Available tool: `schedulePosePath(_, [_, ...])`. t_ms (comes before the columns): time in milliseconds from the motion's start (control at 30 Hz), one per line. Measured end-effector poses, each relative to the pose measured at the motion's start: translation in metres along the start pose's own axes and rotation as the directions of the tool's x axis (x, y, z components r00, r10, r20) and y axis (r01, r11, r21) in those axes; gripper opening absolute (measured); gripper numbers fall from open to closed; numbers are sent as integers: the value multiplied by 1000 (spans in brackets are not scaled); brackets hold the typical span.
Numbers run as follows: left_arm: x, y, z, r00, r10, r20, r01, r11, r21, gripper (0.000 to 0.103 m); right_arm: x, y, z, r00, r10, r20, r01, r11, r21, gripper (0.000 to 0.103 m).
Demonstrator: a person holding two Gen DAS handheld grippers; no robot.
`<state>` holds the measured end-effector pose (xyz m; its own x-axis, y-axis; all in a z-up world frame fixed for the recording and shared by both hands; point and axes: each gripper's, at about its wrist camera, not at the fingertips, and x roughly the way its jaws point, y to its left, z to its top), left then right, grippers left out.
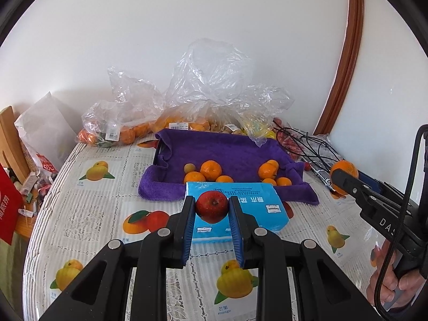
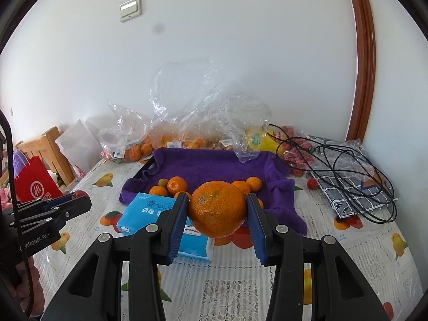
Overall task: Organize fruits
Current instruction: 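Carry the large orange and red apple over the purple towel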
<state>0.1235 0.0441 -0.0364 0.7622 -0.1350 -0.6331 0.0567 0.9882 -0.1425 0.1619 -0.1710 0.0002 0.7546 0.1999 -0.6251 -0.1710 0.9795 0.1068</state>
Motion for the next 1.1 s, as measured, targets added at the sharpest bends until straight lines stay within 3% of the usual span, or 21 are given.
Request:
schedulePosePath(567, [6, -7, 7, 1000, -6, 8, 6, 1000, 20, 24, 5, -11, 4, 1000, -6, 7, 6, 1000, 11, 44])
schedulePosePath(1100, [44, 0, 31, 1000, -25, 14, 24, 999, 23, 24, 51, -20, 18, 1000, 6, -10, -6, 1000, 25, 44])
